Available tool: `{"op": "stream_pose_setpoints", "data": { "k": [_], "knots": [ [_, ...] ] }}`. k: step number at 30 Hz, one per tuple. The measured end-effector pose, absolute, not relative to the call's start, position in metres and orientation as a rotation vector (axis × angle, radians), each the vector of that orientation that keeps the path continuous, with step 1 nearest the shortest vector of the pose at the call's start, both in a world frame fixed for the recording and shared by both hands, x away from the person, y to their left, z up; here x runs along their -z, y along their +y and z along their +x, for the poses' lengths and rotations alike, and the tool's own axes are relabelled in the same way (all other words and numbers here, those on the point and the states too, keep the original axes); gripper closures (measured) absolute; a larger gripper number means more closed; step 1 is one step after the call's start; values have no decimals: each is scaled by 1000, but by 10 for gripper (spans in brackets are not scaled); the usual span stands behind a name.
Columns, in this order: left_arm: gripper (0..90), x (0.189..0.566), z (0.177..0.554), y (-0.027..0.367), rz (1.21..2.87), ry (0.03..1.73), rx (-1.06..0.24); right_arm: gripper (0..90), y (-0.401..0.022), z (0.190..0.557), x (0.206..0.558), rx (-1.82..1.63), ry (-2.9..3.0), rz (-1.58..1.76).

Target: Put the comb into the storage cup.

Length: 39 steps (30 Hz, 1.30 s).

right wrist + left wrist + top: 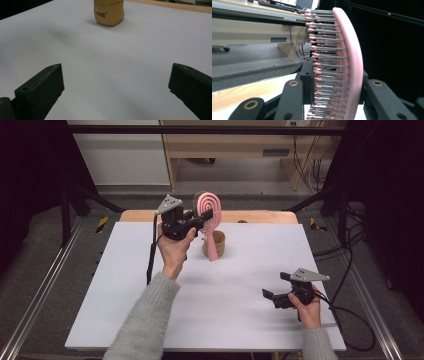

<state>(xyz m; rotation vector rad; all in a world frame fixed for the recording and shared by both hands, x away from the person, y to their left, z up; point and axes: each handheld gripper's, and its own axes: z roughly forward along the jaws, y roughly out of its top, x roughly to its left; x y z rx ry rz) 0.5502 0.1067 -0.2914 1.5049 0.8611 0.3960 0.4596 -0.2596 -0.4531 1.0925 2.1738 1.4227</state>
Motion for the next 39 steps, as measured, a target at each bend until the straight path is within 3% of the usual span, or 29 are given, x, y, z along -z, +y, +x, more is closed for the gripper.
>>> {"op": "stream_pose_setpoints", "data": {
  "k": [39],
  "knots": [
    [634,292,593,91,1479,901,-417,4,-258,460,455,-1414,2191,1079]
  ]
}}
